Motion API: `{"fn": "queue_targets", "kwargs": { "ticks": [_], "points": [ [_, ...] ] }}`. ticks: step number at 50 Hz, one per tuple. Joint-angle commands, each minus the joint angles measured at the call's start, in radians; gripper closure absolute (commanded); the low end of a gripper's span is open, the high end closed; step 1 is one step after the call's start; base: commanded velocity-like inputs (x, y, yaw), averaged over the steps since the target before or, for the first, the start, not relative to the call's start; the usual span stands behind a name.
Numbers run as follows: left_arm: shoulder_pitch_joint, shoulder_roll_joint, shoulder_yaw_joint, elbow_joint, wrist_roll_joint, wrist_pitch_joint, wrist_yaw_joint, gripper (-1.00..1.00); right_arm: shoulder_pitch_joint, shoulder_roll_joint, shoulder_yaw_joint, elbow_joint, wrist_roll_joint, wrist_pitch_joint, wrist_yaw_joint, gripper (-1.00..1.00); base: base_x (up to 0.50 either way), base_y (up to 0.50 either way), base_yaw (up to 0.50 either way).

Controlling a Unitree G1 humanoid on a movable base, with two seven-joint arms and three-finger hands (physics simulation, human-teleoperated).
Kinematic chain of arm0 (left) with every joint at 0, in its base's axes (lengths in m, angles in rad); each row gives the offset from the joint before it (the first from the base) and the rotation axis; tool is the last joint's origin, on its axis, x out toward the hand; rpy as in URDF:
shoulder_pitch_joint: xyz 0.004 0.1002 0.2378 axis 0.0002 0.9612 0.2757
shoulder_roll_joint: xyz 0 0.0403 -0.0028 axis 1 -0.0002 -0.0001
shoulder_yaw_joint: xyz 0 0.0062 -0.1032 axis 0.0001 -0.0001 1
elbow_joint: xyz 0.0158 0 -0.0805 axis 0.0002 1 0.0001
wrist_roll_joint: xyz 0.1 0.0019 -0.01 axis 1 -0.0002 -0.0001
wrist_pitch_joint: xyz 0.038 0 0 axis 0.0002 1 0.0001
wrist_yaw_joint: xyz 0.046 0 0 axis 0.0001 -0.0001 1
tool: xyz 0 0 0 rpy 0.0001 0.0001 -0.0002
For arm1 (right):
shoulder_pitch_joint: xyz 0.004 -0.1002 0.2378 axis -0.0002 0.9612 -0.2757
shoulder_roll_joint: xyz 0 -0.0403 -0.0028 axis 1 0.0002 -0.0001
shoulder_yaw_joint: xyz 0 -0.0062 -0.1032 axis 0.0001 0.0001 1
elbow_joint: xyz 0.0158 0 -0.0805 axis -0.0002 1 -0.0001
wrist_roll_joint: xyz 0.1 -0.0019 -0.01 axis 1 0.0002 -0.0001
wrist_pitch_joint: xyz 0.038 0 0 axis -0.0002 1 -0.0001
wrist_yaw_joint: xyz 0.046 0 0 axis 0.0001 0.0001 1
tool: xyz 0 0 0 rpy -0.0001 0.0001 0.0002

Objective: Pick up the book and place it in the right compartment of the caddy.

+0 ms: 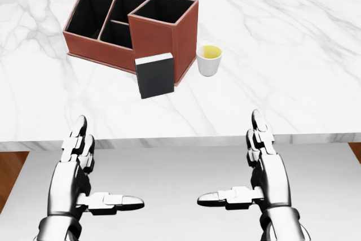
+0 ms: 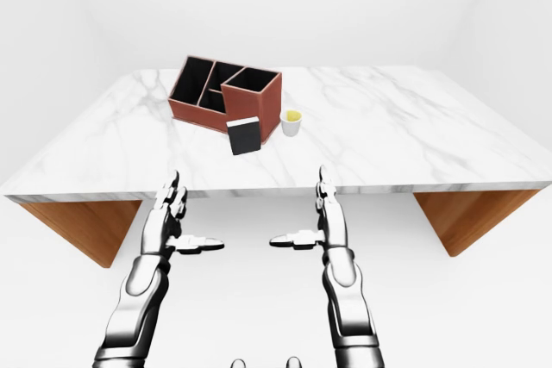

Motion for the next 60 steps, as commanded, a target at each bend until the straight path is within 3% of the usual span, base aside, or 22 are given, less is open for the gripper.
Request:
{"fn": "queue_targets", "kwargs": {
  "ticks": [1, 5, 16, 17, 25, 39, 50, 53, 58, 60],
  "points": [
    [0.008, 0.016, 0.029, 0.001, -0.015, -0.013, -0.040, -1.00, -0.013, -0.014, -0.017, 0.017, -0.003, -0.011, 0.035, -1.00, 0.00, 0.00, 0.00],
    [0.013, 0.016, 0.029, -0.015, -0.016, -0.009, -0.047, -1.00, -0.004, -0.015, -0.016, -0.007, -0.007, 0.001, 0.045, -1.00, 0.00, 0.00, 0.00],
    [0.041, 0.017, 0.033, -0.066, -0.006, -0.005, -0.058, -1.00, 0.008, -0.014, -0.004, -0.020, -0.038, -0.028, 0.050, -1.00, 0.00, 0.00, 0.00],
    [0.043, 0.017, 0.036, -0.075, -0.008, 0.000, -0.058, -1.00, 0.017, -0.016, 0.003, -0.041, -0.019, 0.008, 0.086, -1.00, 0.01, 0.50, 0.00],
    [0.062, 0.015, 0.031, -0.105, 0.010, -0.006, -0.061, -1.00, 0.025, -0.011, 0.015, -0.029, -0.048, -0.029, 0.096, -1.00, 0.06, 0.50, 0.00],
    [0.086, 0.010, 0.023, -0.140, 0.012, -0.002, -0.074, -1.00, 0.034, -0.013, 0.023, -0.063, -0.077, -0.018, 0.121, -1.00, 0.07, 0.50, 0.00],
    [0.091, 0.013, 0.036, -0.150, 0.009, -0.005, -0.082, -1.00, 0.025, -0.011, 0.032, -0.132, -0.118, 0.020, 0.112, -1.00, 0.11, 0.41, 0.00],
    [0.088, 0.014, 0.037, -0.153, 0.007, -0.002, -0.083, -1.00, 0.024, -0.017, 0.037, -0.155, -0.126, 0.047, 0.130, -1.00, 0.00, 0.00, 0.00],
    [0.093, 0.012, 0.021, -0.169, 0.019, -0.019, -0.095, -1.00, 0.011, -0.022, 0.044, -0.197, -0.164, 0.082, 0.158, -1.00, 0.00, 0.00, 0.00],
    [0.083, 0.011, 0.024, -0.167, 0.017, -0.013, -0.092, -1.00, -0.002, -0.024, 0.039, -0.198, -0.177, 0.083, 0.158, -1.00, 0.00, 0.00, 0.00]
  ]
}}
